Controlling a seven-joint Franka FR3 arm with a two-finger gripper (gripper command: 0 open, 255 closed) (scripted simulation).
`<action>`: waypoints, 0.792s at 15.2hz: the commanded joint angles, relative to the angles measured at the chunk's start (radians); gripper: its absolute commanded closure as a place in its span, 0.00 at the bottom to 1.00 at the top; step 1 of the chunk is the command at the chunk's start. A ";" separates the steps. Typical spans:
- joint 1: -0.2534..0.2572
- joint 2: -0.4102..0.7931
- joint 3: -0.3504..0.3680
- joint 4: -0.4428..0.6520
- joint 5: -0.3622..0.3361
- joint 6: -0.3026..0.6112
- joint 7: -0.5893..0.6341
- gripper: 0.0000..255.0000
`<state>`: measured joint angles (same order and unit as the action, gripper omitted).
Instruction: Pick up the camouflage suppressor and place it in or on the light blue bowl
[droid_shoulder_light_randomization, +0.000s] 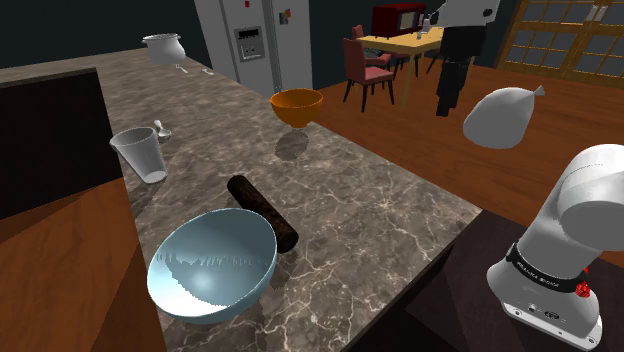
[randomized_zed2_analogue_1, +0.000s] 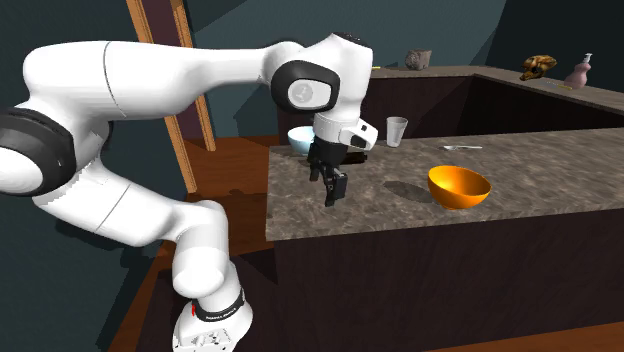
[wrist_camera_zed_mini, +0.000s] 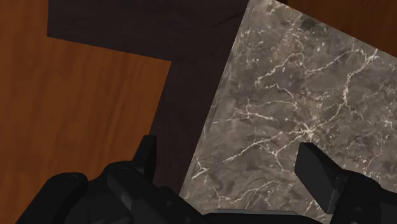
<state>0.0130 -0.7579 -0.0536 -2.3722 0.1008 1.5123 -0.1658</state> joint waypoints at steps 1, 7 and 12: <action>0.000 0.000 0.000 0.000 0.000 0.000 0.000 0.00; 0.041 0.083 0.142 0.014 0.072 0.107 0.155 0.00; 0.066 0.190 0.257 0.063 0.105 0.195 0.283 0.00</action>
<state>0.0740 -0.5885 0.1800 -2.3158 0.2005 1.6868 0.0901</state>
